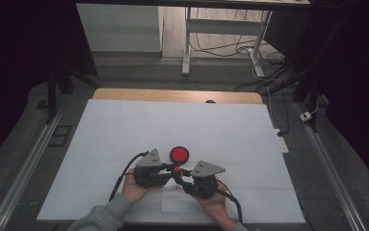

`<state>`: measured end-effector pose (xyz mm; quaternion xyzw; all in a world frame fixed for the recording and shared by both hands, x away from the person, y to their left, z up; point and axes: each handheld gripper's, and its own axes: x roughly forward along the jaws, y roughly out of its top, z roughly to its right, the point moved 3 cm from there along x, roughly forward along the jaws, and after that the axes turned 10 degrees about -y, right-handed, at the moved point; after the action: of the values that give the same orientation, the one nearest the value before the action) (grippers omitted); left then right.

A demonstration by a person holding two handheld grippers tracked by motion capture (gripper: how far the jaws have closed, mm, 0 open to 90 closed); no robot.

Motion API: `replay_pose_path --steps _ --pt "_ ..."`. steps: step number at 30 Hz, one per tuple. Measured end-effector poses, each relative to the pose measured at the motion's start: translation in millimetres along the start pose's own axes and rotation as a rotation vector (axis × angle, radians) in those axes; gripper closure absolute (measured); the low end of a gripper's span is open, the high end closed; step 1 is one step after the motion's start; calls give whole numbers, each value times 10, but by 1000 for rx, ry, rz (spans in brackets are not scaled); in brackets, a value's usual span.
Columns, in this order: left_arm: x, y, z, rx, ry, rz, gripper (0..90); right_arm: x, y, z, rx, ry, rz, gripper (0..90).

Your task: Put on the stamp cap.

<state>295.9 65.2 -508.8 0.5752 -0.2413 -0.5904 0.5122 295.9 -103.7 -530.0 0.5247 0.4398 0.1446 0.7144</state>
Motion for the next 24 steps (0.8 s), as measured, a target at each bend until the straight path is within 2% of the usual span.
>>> replay_pose_path --steps 16,22,24 --pt "43 -29 5 4 18 9 730 6 -19 20 8 1 -23 651" --pt "71 -41 29 26 42 6 732 5 -20 30 11 2 -33 652" --pt "78 -47 27 27 43 8 732 13 -31 33 27 7 -40 652"
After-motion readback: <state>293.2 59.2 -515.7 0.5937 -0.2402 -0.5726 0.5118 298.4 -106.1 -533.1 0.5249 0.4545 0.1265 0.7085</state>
